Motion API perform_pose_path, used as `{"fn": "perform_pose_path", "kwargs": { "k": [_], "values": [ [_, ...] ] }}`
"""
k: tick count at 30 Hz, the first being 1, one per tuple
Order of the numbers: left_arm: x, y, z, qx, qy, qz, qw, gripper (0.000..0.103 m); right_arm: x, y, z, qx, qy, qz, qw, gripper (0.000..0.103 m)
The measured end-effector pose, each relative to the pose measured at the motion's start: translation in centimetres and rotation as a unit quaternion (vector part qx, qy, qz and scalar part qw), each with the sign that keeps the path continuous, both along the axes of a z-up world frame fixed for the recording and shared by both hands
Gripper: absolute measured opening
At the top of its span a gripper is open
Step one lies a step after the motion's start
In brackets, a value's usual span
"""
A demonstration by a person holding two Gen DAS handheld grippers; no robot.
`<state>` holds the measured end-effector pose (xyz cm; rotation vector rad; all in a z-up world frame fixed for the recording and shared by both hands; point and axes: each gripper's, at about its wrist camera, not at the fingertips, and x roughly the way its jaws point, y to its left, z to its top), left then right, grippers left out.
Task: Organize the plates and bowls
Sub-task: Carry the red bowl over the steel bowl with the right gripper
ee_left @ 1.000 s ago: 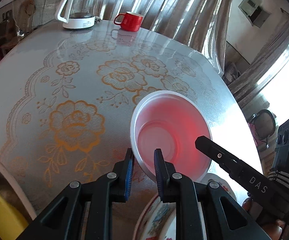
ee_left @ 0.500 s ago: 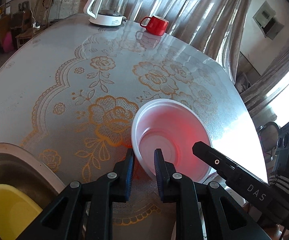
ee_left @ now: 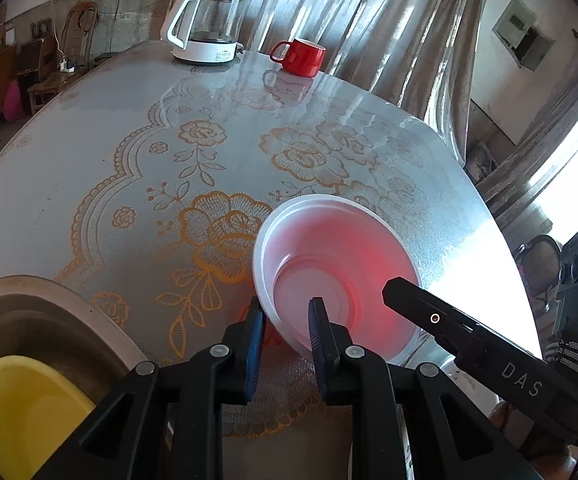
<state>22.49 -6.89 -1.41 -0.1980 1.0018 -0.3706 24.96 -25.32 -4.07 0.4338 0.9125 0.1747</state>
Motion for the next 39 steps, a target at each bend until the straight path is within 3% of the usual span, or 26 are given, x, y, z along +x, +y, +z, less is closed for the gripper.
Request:
{"fn": "perform_pose_path", "kwargs": {
  "k": [23, 39],
  "values": [
    [-4.3, 3.0, 3.8, -0.030, -0.045, 0.014, 0.9984, 0.021, -3.1, 2.0, 3.1, 0.025, -0.040, 0.010, 0.999, 0.029],
    [-7.6, 7.1, 5.3, -0.045, -0.063, 0.040, 0.9962, 0.023, -5.5, 5.6, 4.5, 0.035, -0.060, 0.048, 0.996, 0.029]
  ]
}}
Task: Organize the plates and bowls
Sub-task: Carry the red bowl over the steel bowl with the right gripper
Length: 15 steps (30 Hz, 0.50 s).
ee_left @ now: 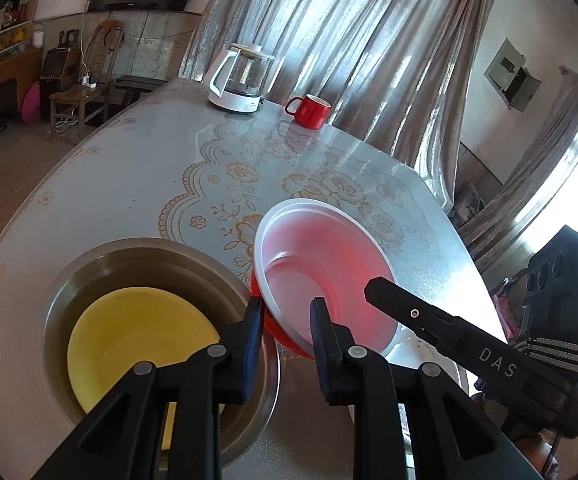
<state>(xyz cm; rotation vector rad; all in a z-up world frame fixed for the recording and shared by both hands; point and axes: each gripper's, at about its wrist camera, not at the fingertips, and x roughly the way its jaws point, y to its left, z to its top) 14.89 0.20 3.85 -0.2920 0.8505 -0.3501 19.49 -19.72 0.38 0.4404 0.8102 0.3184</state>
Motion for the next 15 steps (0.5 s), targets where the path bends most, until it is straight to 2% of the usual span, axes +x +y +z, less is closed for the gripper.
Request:
{"fn": "perform_pose_path", "kwargs": {
  "k": [7, 15],
  "values": [
    [-1.7, 3.0, 0.4, -0.004, -0.007, 0.024, 0.9997, 0.023, -0.5, 2.6, 0.7, 0.007, -0.010, 0.031, 0.999, 0.029],
    [-3.4, 7.2, -0.6, -0.013, 0.005, 0.064, 0.9978, 0.023, -1.1, 6.6, 0.5, 0.012, -0.010, 0.081, 0.997, 0.029]
  ]
}}
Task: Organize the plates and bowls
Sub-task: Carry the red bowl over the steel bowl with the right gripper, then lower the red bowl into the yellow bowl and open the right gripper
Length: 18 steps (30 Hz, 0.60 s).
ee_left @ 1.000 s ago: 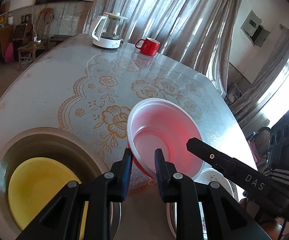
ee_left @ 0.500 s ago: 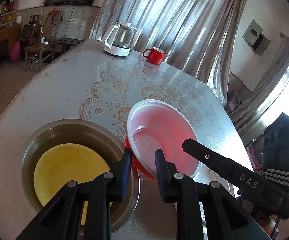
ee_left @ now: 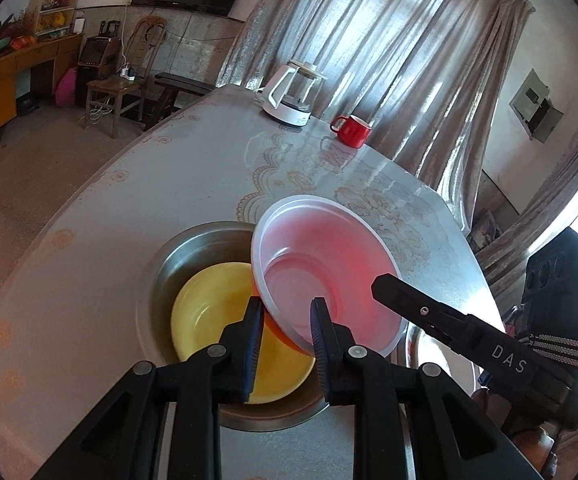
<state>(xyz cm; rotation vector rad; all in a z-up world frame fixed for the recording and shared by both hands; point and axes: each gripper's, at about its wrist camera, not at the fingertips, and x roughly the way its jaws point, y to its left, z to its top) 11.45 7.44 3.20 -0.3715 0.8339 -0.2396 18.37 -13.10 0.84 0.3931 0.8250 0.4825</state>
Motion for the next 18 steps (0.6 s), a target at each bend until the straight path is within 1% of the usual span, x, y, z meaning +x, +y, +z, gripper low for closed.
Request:
{"fn": "perform_pose_path", "kwargs": {
  "k": [4, 9, 18],
  "values": [
    [-0.9, 1.9, -0.6, -0.009, 0.007, 0.019, 0.9998, 0.023, 0.0, 1.9, -0.5, -0.007, 0.004, 0.021, 1.000, 0.029],
    [-1.6, 2.8, -1.4, -0.015, 0.014, 0.028, 0.9994, 0.023, -0.2, 3.5, -1.3, -0.017, 0.009, 0.036, 0.999, 0.029],
    [-1.2, 2.8, -2.7, -0.017, 0.029, 0.026, 0.9991, 0.023, -0.1, 4.1, -2.9, -0.032, 0.028, 0.035, 0.998, 0.029]
  ]
}}
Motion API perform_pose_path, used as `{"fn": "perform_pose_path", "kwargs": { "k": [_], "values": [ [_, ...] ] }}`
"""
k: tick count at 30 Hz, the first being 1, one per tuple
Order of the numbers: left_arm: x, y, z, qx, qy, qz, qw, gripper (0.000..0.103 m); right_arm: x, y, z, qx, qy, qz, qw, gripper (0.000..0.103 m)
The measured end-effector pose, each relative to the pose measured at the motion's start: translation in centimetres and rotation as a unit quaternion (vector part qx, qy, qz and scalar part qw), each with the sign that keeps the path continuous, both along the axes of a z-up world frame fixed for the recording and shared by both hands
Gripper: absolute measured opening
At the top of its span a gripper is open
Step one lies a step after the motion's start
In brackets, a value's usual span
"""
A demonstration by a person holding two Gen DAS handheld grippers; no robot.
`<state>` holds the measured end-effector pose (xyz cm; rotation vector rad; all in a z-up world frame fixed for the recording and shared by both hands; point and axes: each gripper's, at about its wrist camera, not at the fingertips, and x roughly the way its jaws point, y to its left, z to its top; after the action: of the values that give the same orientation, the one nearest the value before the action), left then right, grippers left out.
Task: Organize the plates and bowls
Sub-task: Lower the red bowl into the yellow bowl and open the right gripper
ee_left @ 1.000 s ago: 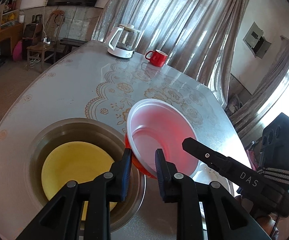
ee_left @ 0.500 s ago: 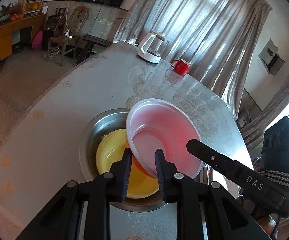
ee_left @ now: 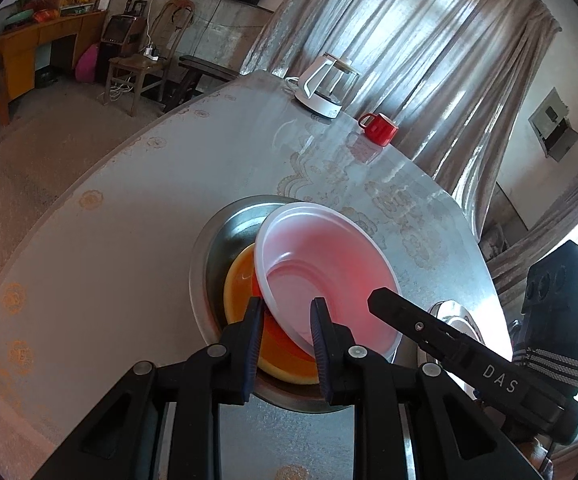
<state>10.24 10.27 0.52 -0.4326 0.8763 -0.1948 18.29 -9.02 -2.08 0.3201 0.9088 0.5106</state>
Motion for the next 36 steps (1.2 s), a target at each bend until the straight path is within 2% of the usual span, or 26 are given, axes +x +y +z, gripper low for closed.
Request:
{"fn": "perform_pose_path", "kwargs": {
  "k": [13, 21, 31, 35, 36],
  "values": [
    [1.3, 0.0, -1.7, 0.007, 0.017, -0.004, 0.9998, 0.023, 0.0, 0.7, -1.0, -0.028, 0.008, 0.007, 1.000, 0.029],
    [1.3, -0.5, -1.7, 0.038, 0.005, -0.004, 0.9992, 0.023, 0.0, 0.4, -1.6, -0.036, 0.007, 0.008, 0.999, 0.029],
    [1.2, -1.0, -2.0, 0.068, -0.008, -0.001, 0.9977, 0.023, -1.1, 1.0, -1.1, -0.084, -0.025, 0.004, 0.996, 0.027],
    [1.1, -1.8, -2.0, 0.107, -0.019, 0.000, 0.9940, 0.023, -1.5, 1.2, -0.9, -0.105, -0.042, 0.000, 0.994, 0.026],
    [1.2, -1.9, -2.1, 0.113, -0.021, 0.000, 0.9934, 0.023, -1.5, 1.4, -0.9, -0.114, -0.047, 0.001, 0.992, 0.023]
  ]
}}
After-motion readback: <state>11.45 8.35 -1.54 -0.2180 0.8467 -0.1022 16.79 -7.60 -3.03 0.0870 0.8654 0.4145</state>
